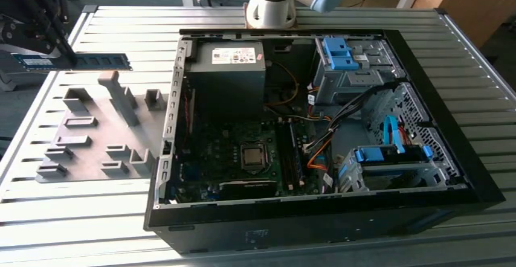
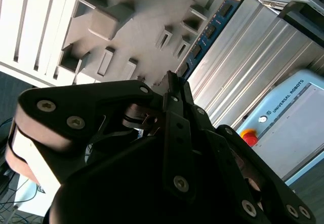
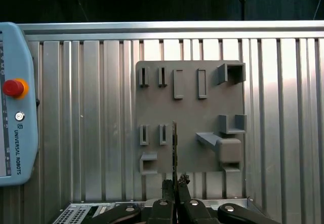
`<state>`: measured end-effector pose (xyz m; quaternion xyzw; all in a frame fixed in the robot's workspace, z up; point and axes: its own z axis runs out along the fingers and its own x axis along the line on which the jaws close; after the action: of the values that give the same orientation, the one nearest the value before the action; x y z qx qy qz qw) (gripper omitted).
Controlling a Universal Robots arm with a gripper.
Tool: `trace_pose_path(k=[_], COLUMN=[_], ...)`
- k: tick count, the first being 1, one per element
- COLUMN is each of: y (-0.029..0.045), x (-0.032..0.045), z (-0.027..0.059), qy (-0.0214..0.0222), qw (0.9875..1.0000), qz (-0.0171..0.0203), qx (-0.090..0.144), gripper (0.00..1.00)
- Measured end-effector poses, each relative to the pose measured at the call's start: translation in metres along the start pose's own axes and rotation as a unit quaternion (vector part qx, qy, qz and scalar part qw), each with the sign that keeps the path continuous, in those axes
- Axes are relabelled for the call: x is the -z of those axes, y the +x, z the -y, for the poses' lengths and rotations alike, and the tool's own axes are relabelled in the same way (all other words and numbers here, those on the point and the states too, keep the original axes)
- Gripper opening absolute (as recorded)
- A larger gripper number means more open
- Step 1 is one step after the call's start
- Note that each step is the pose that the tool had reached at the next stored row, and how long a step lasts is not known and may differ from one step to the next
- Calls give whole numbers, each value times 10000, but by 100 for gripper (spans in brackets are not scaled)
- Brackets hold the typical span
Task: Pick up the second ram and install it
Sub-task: 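Pick up the second ram and move it above second insertion slot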
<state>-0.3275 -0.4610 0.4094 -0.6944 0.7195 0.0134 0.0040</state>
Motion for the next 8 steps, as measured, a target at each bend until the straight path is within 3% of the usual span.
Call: trace_pose_path(k=[8], y=[-2], x=[1], z=[74], qy=[0], qw=[10000], qz=[0], qx=[0], gripper=[14])
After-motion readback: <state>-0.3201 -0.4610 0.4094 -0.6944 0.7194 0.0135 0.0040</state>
